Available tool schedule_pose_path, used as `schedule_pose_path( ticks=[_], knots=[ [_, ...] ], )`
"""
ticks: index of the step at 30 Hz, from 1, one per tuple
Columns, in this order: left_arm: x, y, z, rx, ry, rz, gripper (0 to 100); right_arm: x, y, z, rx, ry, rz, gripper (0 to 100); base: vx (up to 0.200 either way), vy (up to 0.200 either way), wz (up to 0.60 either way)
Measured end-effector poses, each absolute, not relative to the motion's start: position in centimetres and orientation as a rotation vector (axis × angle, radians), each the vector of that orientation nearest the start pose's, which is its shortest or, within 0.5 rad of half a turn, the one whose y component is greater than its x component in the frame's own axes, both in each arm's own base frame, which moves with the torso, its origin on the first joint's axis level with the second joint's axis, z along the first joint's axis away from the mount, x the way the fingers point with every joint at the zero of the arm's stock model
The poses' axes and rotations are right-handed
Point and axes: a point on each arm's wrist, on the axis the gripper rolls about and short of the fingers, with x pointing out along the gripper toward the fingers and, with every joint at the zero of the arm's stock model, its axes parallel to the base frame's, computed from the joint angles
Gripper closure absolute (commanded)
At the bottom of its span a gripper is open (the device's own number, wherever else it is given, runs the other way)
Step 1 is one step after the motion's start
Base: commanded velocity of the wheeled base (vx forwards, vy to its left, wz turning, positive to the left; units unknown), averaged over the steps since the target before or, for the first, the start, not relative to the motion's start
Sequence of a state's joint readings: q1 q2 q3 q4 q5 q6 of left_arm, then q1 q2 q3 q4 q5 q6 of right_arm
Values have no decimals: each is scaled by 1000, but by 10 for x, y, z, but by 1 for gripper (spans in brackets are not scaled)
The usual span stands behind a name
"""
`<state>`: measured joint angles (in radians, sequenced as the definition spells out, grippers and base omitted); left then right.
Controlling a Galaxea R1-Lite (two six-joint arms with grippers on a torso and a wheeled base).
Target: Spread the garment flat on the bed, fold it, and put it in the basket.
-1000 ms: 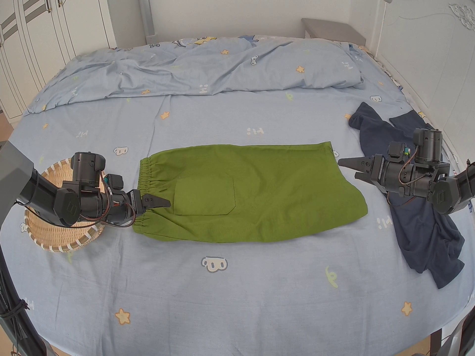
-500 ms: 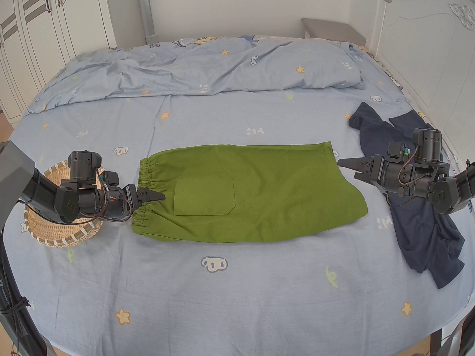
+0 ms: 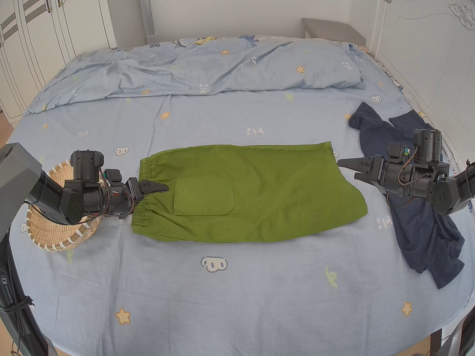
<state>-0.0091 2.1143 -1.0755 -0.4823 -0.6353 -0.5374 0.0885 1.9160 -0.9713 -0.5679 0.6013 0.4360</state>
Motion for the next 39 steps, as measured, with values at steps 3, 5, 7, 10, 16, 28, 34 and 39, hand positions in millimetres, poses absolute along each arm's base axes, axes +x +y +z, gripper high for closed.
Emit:
schedule_pose_path(
  ticks=[3, 5, 7, 10, 16, 28, 34, 39],
  knots=[
    [392, -16, 92, -707, 704, -505, 100, 354, 44, 149, 511, 516, 590, 0, 0, 0, 0],
    [392, -15, 91, -712, 705, -505, 100, 354, 44, 149, 511, 515, 590, 0, 0, 0, 0],
    [392, -15, 91, -713, 707, -505, 100, 354, 44, 149, 511, 515, 590, 0, 0, 0, 0],
    [392, -14, 90, -716, 711, -504, 100, 355, 43, 150, 514, 513, 588, 0, 0, 0, 0],
    [391, -12, 91, -723, 722, -496, 100, 359, 37, 152, 528, 537, 561, 0, 0, 0, 0],
    [387, -11, 99, -727, 735, -489, 100, 399, 21, 157, 449, 740, 502, 0, 0, 0, 0],
    [385, -11, 102, -722, 730, -491, 100, 426, 11, 143, 430, 736, 517, 0, 0, 0, 0],
    [384, -12, 104, -717, 726, -495, 100, 443, 9, 131, 456, 740, 586, 0, 0, 0, 0]
  ],
)
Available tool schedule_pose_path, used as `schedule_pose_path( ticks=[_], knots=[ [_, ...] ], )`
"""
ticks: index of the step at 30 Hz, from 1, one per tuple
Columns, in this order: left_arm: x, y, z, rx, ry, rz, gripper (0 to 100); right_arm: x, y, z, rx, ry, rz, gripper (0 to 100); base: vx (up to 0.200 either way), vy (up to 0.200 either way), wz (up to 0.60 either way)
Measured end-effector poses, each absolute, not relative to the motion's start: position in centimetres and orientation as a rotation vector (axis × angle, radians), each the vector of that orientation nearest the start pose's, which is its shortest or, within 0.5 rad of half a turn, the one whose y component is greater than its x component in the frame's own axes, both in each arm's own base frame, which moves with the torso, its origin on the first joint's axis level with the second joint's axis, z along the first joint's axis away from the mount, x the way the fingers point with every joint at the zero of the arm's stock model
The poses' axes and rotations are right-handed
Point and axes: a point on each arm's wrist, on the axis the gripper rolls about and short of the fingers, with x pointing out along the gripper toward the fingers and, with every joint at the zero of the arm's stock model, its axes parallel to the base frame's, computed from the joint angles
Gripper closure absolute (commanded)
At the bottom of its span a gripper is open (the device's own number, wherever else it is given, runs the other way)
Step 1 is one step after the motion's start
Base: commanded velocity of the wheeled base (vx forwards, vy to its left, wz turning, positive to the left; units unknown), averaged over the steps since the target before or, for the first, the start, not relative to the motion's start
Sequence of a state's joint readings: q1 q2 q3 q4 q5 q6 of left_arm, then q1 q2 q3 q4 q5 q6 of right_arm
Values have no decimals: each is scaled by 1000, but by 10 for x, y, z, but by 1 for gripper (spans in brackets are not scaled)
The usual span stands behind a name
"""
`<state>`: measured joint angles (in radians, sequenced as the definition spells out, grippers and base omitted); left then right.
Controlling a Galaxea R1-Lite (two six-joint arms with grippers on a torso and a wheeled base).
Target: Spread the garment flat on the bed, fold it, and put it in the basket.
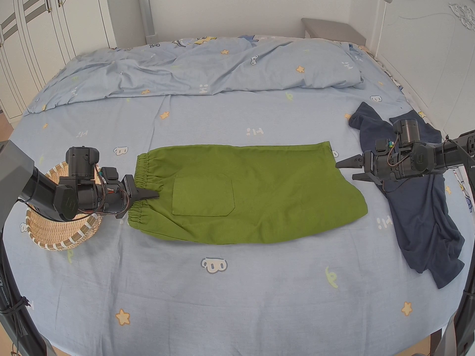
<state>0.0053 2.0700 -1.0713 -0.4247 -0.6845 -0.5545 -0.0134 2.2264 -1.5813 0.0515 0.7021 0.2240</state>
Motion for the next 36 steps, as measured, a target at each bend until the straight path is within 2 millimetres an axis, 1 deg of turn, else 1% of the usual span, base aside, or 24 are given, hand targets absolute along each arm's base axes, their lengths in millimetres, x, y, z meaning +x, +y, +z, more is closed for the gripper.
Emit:
schedule_pose_path(
  ticks=[4, 10, 14, 21, 22, 27, 36],
  knots=[
    [383, -12, 105, -716, 724, -495, 100, 449, 10, 122, 464, 750, 605, 0, 0, 0, 0],
    [382, -13, 106, -714, 722, -497, 100, 453, 18, 112, 464, 774, 620, 0, 0, 0, 0],
    [382, -13, 106, -714, 722, -497, 100, 454, 30, 103, 452, 793, 635, 0, 0, 0, 0],
    [382, -13, 106, -714, 722, -497, 100, 456, 39, 94, 453, 817, 664, 0, 0, 0, 0],
    [382, -13, 106, -714, 723, -498, 100, 455, 40, 93, 455, 819, 668, 100, 0, 0, 0],
    [382, -13, 106, -714, 723, -498, 100, 454, 40, 91, 486, 836, 702, 100, 0, 0, 0],
    [382, -13, 107, -713, 721, -498, 100, 452, 27, 92, 520, 842, 708, 100, 0, 0, 0]
  ],
)
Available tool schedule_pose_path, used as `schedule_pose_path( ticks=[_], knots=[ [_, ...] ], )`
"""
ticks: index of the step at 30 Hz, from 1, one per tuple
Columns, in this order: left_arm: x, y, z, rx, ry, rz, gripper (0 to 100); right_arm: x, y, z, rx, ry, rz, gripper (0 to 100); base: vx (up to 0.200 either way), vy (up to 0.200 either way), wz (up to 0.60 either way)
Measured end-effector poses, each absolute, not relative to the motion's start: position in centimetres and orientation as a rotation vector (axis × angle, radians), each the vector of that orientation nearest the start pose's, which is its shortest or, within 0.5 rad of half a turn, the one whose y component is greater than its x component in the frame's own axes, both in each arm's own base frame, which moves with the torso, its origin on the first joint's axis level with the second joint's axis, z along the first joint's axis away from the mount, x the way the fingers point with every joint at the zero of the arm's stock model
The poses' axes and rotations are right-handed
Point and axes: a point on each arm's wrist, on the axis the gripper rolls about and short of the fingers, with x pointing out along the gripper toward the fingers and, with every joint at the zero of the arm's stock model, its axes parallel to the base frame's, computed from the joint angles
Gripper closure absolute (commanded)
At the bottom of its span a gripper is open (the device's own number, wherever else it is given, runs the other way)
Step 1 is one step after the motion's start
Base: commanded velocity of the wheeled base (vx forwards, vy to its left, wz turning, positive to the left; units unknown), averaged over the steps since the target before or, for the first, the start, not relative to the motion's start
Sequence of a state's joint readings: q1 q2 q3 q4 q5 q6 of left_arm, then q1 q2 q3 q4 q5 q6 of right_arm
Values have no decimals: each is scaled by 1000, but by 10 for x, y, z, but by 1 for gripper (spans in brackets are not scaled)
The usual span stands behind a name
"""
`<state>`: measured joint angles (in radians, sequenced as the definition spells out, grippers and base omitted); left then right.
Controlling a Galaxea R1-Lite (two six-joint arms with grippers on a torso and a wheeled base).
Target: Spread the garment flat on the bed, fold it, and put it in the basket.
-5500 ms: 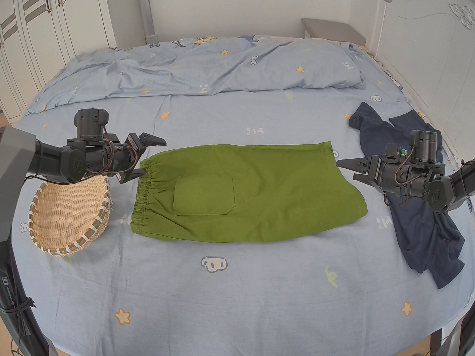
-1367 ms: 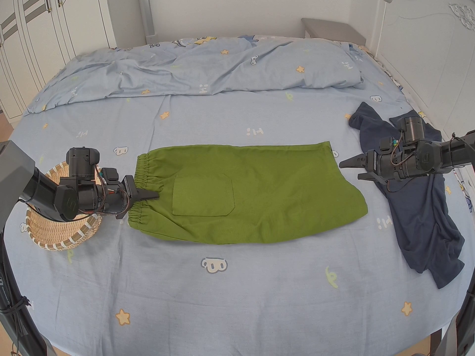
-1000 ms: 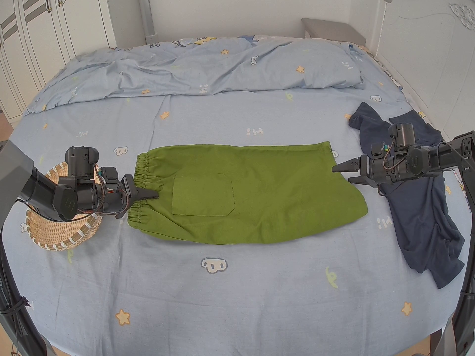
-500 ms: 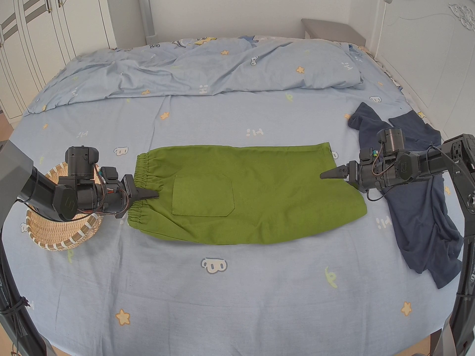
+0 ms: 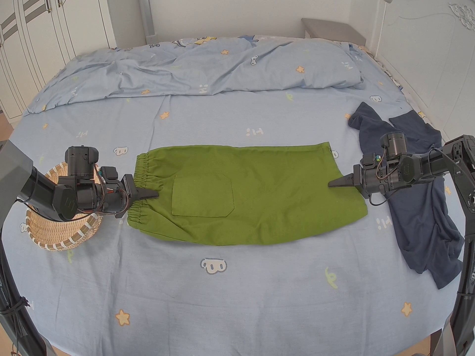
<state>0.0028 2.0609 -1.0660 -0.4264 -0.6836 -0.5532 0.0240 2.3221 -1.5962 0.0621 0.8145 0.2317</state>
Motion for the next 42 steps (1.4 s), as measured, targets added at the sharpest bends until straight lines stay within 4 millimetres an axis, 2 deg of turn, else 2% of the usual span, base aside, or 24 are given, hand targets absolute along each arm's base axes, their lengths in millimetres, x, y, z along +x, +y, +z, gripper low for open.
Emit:
schedule_pose_path(
  ticks=[16, 25, 33, 37, 42],
  knots=[
    [382, -12, 107, -717, 726, -494, 100, 440, 18, 119, 538, 796, 749, 100, 0, 0, 0],
    [376, -8, 112, -755, 832, -446, 100, 416, 17, 149, 555, 805, 741, 100, 0, 0, 0],
    [347, -5, 122, -721, 924, -429, 100, 373, 19, 161, 571, 861, 732, 100, 0, 0, 0],
    [322, -5, 113, -696, 985, -428, 100, 348, 19, 155, 584, 905, 722, 100, 0, 0, 0],
    [281, -7, 95, -678, 1084, -420, 100, 310, 20, 137, 590, 986, 715, 100, 0, 0, 0]
  ],
)
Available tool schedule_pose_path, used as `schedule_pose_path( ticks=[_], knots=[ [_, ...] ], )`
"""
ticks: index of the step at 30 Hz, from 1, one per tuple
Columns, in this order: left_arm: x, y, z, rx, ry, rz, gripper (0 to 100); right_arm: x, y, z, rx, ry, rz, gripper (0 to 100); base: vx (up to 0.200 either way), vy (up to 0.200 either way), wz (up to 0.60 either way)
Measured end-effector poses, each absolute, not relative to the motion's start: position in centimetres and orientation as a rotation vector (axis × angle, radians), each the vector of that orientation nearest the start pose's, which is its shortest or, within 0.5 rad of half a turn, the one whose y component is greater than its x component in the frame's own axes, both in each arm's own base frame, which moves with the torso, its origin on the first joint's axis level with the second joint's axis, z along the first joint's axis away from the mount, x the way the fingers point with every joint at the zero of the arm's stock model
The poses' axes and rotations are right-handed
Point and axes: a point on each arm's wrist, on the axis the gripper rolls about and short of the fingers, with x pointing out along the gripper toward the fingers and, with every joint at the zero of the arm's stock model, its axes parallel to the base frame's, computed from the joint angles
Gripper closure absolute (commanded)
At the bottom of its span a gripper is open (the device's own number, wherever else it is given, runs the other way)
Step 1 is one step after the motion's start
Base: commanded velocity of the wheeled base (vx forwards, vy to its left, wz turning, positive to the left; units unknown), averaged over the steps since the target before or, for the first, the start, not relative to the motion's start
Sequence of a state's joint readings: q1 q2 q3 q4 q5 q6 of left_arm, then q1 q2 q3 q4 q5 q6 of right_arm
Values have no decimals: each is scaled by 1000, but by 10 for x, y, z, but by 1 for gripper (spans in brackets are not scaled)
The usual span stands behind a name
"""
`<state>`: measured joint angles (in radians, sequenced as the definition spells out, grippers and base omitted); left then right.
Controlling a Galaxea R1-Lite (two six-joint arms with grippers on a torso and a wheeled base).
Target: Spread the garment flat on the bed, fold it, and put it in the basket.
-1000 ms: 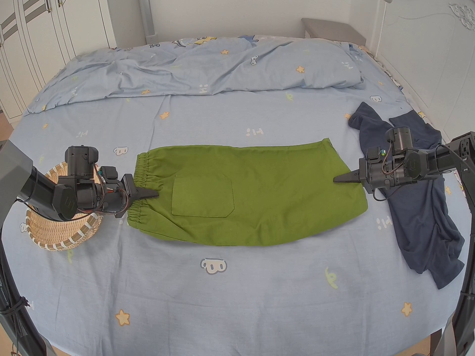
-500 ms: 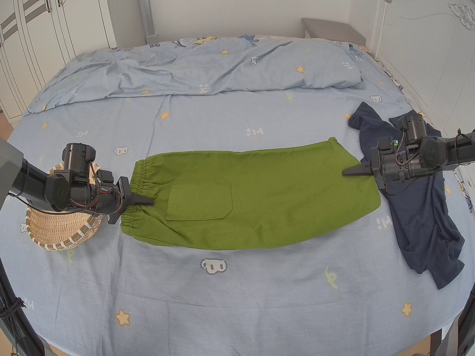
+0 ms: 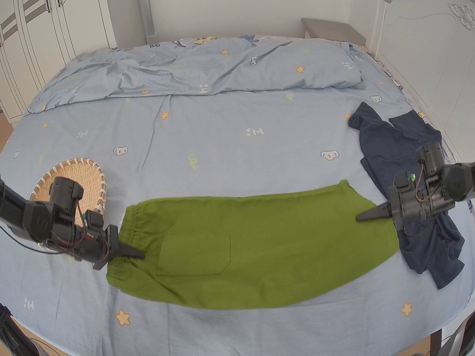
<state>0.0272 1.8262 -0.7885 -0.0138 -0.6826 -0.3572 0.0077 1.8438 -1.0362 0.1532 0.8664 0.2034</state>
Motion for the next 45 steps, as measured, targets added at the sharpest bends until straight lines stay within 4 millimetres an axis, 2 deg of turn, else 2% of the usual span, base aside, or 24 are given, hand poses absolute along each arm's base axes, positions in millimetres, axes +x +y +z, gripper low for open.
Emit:
schedule_pose_path(
  ticks=[7, 12, 17, 27, 28, 38, 45],
  knots=[
    [223, -9, 74, -645, 1161, -428, 100, 258, 19, 104, 586, 1060, 716, 100, 0, 0, 0],
    [196, -10, 62, -615, 1128, -444, 100, 235, 20, 85, 564, 1031, 732, 100, 0, 0, 0],
    [186, -10, 54, -583, 1057, -463, 100, 228, 19, 70, 562, 1019, 746, 100, 0, 0, 0],
    [179, -8, 39, -567, 1066, -412, 100, 235, 18, 51, 593, 1018, 784, 100, 0, 0, 0],
    [179, -7, 38, -569, 1068, -409, 100, 237, 18, 51, 592, 1015, 785, 0, 0, 0, 0],
    [180, 1, 41, -587, 1038, -367, 100, 252, 16, 46, 594, 994, 775, 0, 0, 0, 0],
    [177, 8, 56, -588, 954, -345, 100, 251, 4, 53, 617, 959, 733, 0, 0, 0, 0]
  ],
)
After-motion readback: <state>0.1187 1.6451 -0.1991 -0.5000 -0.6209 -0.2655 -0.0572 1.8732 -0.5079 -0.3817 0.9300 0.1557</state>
